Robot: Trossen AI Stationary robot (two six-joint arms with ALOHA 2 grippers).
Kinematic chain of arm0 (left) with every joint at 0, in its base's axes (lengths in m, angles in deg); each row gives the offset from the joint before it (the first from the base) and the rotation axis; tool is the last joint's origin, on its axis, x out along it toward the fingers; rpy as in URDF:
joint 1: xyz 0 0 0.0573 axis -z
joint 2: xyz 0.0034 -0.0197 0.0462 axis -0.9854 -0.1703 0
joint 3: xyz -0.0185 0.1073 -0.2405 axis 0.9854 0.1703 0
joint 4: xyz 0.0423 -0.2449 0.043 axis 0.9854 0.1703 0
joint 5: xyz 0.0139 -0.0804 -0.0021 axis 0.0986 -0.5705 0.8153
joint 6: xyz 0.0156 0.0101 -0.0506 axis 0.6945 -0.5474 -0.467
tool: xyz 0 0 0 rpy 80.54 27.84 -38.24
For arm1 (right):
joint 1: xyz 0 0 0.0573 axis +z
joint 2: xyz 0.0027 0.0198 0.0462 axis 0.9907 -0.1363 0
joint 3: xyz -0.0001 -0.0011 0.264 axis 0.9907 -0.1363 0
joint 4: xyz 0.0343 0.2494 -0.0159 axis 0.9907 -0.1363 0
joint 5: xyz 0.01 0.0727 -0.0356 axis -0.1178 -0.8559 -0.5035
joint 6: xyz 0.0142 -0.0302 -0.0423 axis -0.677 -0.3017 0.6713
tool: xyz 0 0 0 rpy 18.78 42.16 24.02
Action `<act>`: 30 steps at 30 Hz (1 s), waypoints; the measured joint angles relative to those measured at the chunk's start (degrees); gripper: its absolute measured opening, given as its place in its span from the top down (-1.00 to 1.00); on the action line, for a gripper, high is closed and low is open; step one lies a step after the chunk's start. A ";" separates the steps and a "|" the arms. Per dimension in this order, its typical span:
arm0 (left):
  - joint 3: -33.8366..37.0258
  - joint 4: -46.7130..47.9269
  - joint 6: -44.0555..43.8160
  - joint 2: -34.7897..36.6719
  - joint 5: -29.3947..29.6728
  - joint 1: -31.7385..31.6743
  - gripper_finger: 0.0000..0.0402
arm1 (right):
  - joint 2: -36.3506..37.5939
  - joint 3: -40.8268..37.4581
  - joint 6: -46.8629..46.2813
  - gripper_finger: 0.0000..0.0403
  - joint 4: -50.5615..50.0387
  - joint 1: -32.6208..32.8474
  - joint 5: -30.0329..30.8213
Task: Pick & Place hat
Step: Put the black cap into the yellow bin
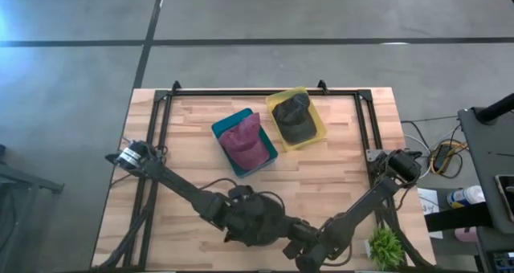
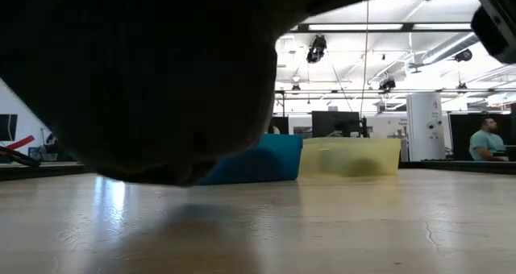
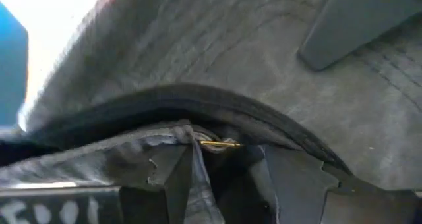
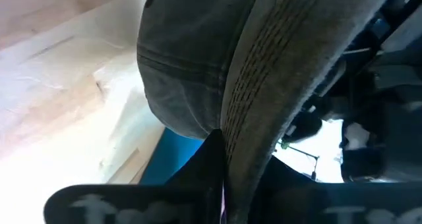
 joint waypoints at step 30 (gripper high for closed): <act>5.29 12.83 5.55 4.68 -19.87 -1.29 0.07 | -1.55 -0.13 -1.56 0.93 0.02 -0.74 -1.31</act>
